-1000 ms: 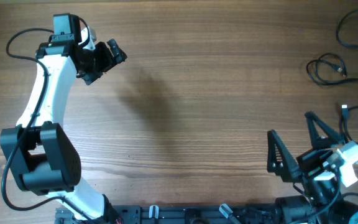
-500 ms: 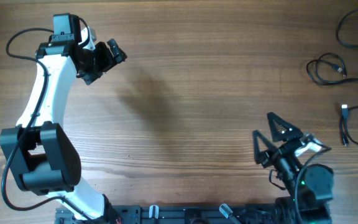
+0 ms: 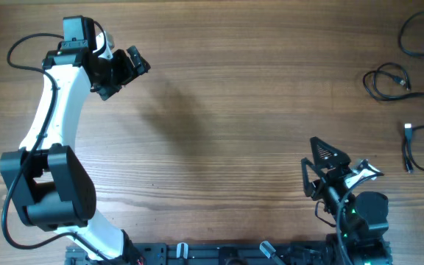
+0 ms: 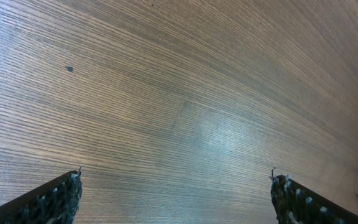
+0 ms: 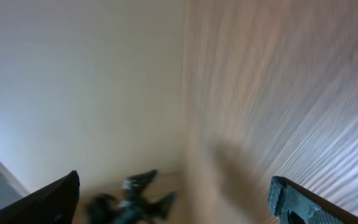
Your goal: Untangle cables
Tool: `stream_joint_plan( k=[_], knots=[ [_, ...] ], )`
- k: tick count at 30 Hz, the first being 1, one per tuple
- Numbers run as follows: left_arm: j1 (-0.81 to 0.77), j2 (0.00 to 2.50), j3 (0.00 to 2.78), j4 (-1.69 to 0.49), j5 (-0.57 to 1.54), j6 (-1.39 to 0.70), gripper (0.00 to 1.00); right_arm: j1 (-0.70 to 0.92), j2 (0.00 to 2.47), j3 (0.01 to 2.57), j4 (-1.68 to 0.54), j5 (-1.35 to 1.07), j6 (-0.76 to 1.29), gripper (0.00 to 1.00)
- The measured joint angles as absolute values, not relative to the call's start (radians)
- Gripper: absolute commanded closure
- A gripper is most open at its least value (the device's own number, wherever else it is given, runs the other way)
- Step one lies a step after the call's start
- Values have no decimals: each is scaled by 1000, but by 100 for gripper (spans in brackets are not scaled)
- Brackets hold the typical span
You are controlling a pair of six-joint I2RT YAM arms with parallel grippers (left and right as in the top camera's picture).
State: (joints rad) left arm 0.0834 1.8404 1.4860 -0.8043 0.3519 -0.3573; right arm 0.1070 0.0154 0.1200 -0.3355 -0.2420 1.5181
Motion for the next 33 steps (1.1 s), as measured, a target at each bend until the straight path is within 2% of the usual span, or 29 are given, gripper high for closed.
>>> stream_joint_plan(
  k=[7, 8, 9, 12, 17, 21, 22, 25, 28, 30, 33],
  knots=[
    [83, 1840, 1486, -804, 352, -357, 0, 107, 15, 120, -336, -178, 607, 0],
    [83, 1840, 1486, -804, 352, -357, 0, 107, 15, 120, -336, -171, 351, 0],
    [83, 1840, 1486, -804, 352, -357, 0, 107, 15, 118, -319, -149, 244, 0],
    [83, 1840, 1486, -805, 352, -357, 0, 107, 15, 118, -182, -58, -252, 0],
    [83, 1840, 1486, -804, 352, -357, 0, 107, 15, 118, -64, -75, -846, 0],
    [83, 1840, 1486, -805, 352, -357, 0, 107, 14, 118, -95, -174, -1698, 0],
    [83, 1840, 1486, -804, 352, -357, 0, 107, 14, 118, -70, -190, -1820, 0],
    [83, 1840, 1486, -804, 352, -357, 0, 107, 14, 118, -44, -263, -2009, 0],
    [83, 1840, 1486, -805, 352, -357, 0, 107, 11, 122, -267, -284, -2079, 0],
    [83, 1840, 1486, -804, 352, -357, 0, 107, 12, 114, -338, -294, -2024, 0],
    [83, 1840, 1486, -804, 352, -357, 0, 107, 12, 114, -336, -322, -1784, 0]
  ],
)
